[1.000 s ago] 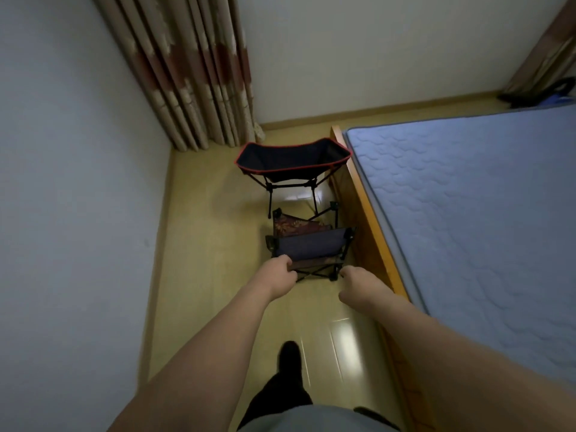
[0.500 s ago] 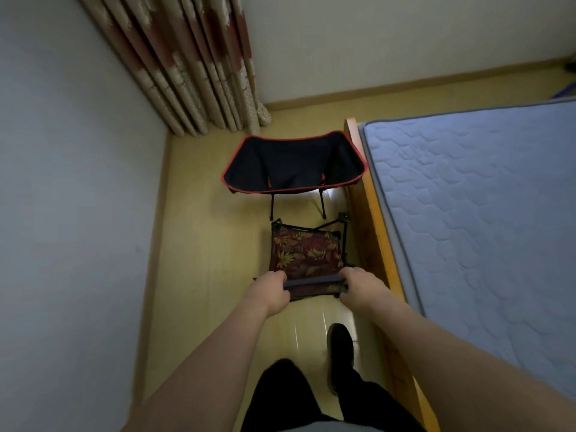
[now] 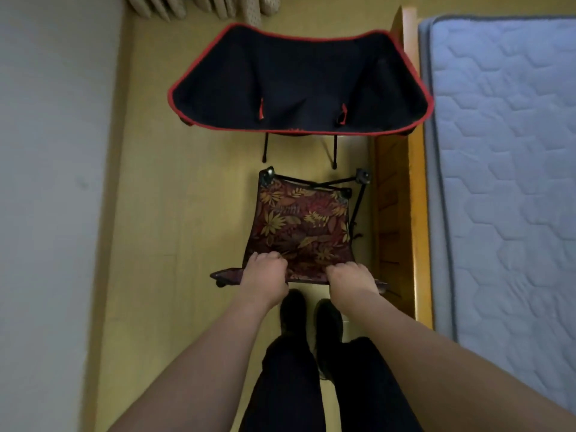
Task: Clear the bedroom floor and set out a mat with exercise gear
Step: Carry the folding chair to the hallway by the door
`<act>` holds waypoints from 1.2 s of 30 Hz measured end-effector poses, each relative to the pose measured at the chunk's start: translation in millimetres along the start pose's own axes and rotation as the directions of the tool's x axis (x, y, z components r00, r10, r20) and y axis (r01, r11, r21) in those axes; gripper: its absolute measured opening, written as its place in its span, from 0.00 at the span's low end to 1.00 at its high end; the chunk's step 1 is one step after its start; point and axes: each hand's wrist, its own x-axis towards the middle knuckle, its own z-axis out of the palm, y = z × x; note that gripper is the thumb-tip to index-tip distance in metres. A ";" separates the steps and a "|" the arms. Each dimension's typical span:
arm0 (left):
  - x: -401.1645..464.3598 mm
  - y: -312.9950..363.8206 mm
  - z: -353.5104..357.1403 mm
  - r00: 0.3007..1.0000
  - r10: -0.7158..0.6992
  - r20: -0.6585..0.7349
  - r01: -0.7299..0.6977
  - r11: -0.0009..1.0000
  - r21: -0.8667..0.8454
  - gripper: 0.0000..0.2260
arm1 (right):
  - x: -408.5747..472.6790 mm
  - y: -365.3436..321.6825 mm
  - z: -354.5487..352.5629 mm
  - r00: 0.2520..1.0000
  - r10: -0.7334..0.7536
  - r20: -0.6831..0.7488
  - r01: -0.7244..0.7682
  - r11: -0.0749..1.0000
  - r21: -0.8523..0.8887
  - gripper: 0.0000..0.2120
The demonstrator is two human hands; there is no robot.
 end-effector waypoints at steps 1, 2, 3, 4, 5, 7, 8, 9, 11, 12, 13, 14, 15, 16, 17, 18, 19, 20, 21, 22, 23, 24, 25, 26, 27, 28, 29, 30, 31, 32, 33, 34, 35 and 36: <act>-0.7 -0.8 2.7 1.000 -0.003 -0.017 0.003 1.000 -0.018 0.10 | 2.0 0.2 0.9 1.000 -0.016 0.000 0.016 1.000 -0.017 0.16; -8.4 -0.9 1.0 1.000 -0.012 -0.020 0.012 0.999 -0.042 0.09 | -1.9 -2.6 -2.7 0.999 -0.033 -0.012 0.032 0.999 -0.026 0.16; -15.1 0.4 -0.4 1.000 -0.019 -0.021 0.017 0.998 -0.068 0.09 | -6.2 -4.4 -4.9 0.998 -0.050 -0.030 0.049 0.998 -0.036 0.16; -25.0 1.4 -6.3 0.999 -0.036 -0.012 0.034 0.994 -0.102 0.08 | -14.8 -7.6 -11.7 0.997 -0.064 -0.041 0.062 0.997 -0.045 0.17; -34.7 2.4 -15.1 0.999 -0.052 -0.005 0.051 0.989 -0.135 0.06 | -25.2 -10.6 -20.7 0.996 -0.076 -0.048 0.073 0.996 -0.047 0.16; -59.1 6.7 -41.0 0.997 -0.068 -0.024 0.063 0.985 -0.160 0.03 | -54.3 -16.1 -45.7 0.992 -0.099 -0.078 0.097 0.995 -0.027 0.15; -78.0 9.3 -59.7 0.996 -0.076 -0.050 0.068 0.985 -0.157 0.03 | -74.0 -19.2 -63.0 0.988 -0.115 -0.104 0.112 0.993 -0.035 0.13; -97.1 12.4 -76.8 0.993 -0.089 -0.074 0.077 0.985 -0.156 0.03 | -93.0 -22.3 -79.0 0.983 -0.127 -0.133 0.121 0.991 -0.053 0.13; -134.4 18.8 -104.3 0.982 -0.132 -0.135 0.106 0.977 -0.187 0.03 | -125.1 -29.0 -104.7 0.972 -0.153 -0.179 0.139 0.986 -0.090 0.12; -151.3 19.8 -111.6 0.973 -0.160 -0.168 0.123 0.970 -0.212 0.03 | -138.6 -34.1 -114.0 0.967 -0.163 -0.198 0.145 0.984 -0.099 0.12; -176.5 19.1 -117.8 0.956 -0.206 -0.209 0.154 0.958 -0.242 0.04 | -156.4 -43.7 -124.8 0.959 -0.191 -0.211 0.166 0.978 -0.129 0.11; -188.5 19.6 -117.3 0.948 -0.221 -0.231 0.161 0.954 -0.252 0.04 | -164.4 -48.4 -128.5 0.957 -0.199 -0.213 0.171 0.975 -0.139 0.11; -210.2 18.4 -113.3 0.932 -0.260 -0.253 0.185 0.940 -0.286 0.04 | -177.1 -59.2 -131.8 0.950 -0.235 -0.208 0.200 0.964 -0.176 0.11; -230.5 16.5 -106.0 0.917 -0.292 -0.271 0.203 0.928 -0.311 0.04 | -188.3 -69.5 -131.8 0.942 -0.272 -0.196 0.230 0.950 -0.210 0.10; -247.5 13.3 -96.5 0.905 -0.319 -0.281 0.219 0.916 -0.337 0.05 | -198.0 -79.8 -129.3 0.936 -0.306 -0.171 0.260 0.934 -0.244 0.10; -273.7 8.8 -81.8 0.888 -0.371 -0.272 0.260 0.892 -0.370 0.06 | -211.6 -95.9 -122.6 0.919 -0.367 -0.144 0.316 0.904 -0.288 0.09; -294.0 5.4 -67.9 0.876 -0.410 -0.255 0.295 0.872 -0.391 0.07 | -222.1 -108.7 -115.3 0.904 -0.413 -0.111 0.360 0.875 -0.324 0.09; -312.1 2.0 -52.1 0.865 -0.445 -0.232 0.322 0.847 -0.423 0.08 | -232.2 -121.2 -106.6 0.885 -0.457 -0.087 0.399 0.842 -0.363 0.09; -340.9 -1.4 -29.1 0.841 -0.499 -0.211 0.360 0.806 -0.469 0.08 | -246.4 -141.5 -92.7 0.853 -0.520 -0.042 0.457 0.783 -0.421 0.09; -362.6 -2.7 -8.6 0.817 -0.542 -0.196 0.390 0.770 -0.505 0.09 | -256.5 -156.6 -79.9 0.824 -0.567 -0.015 0.496 0.733 -0.466 0.09; -375.2 -2.6 6.0 0.803 -0.568 -0.178 0.412 0.746 -0.524 0.10 | -262.6 -165.4 -71.1 0.805 -0.593 0.008 0.518 0.696 -0.497 0.09; -400.6 -1.4 28.2 0.772 -0.617 -0.156 0.447 0.700 -0.557 0.11 | -274.9 -184.2 -55.6 0.778 -0.627 0.050 0.547 0.636 -0.544 0.09; -418.6 0.0 46.1 0.751 -0.647 -0.130 0.471 0.663 -0.582 0.11 | -284.0 -198.9 -43.1 0.757 -0.649 0.077 0.563 0.587 -0.582 0.10; -441.4 1.1 69.6 0.713 -0.692 -0.111 0.498 0.612 -0.614 0.12 | -296.0 -218.7 -26.6 0.734 -0.669 0.120 0.580 0.526 -0.622 0.10; -454.9 2.3 84.9 0.692 -0.715 -0.097 0.513 0.583 -0.630 0.12 | -303.8 -231.9 -15.4 0.719 -0.679 0.147 0.589 0.484 -0.648 0.11; -470.7 3.0 102.3 0.665 -0.744 -0.072 0.537 0.543 -0.646 0.12 | -313.7 -247.0 -0.9 0.700 -0.692 0.176 0.598 0.434 -0.673 0.11; -493.9 3.2 128.5 0.618 -0.784 -0.052 0.563 0.488 -0.667 0.11 | -327.7 -268.9 21.7 0.676 -0.703 0.223 0.611 0.364 -0.703 0.11; -504.6 2.9 138.8 0.600 -0.799 -0.032 0.580 0.462 -0.671 0.10 | -335.2 -279.1 32.5 0.666 -0.705 0.244 0.617 0.336 -0.711 0.11; -531.2 4.2 169.7 0.550 -0.835 -0.004 0.591 0.392 -0.705 0.09 | -352.5 -303.2 60.7 0.639 -0.709 0.299 0.624 0.250 -0.740 0.11; -552.1 5.0 193.2 0.515 -0.857 0.019 0.594 0.340 -0.729 0.09 | -366.0 -322.1 82.0 0.613 -0.717 0.331 0.629 0.190 -0.754 0.12; -569.0 6.0 211.6 0.492 -0.870 0.033 0.586 0.303 -0.752 0.09 | -377.9 -337.2 98.4 0.595 -0.722 0.352 0.629 0.146 -0.764 0.12; -589.7 7.6 232.4 0.462 -0.885 0.051 0.579 0.258 -0.773 0.09 | -392.5 -353.3 117.4 0.567 -0.730 0.381 0.641 0.101 -0.761 0.11; -613.5 9.4 255.7 0.430 -0.899 0.084 0.563 0.194 -0.803 0.10 | -408.0 -370.7 139.7 0.524 -0.745 0.414 0.658 0.045 -0.752 0.09; -642.9 11.2 285.2 0.380 -0.918 0.111 0.530 0.117 -0.840 0.10 | -427.5 -392.1 168.2 0.484 -0.746 0.457 0.669 -0.020 -0.743 0.07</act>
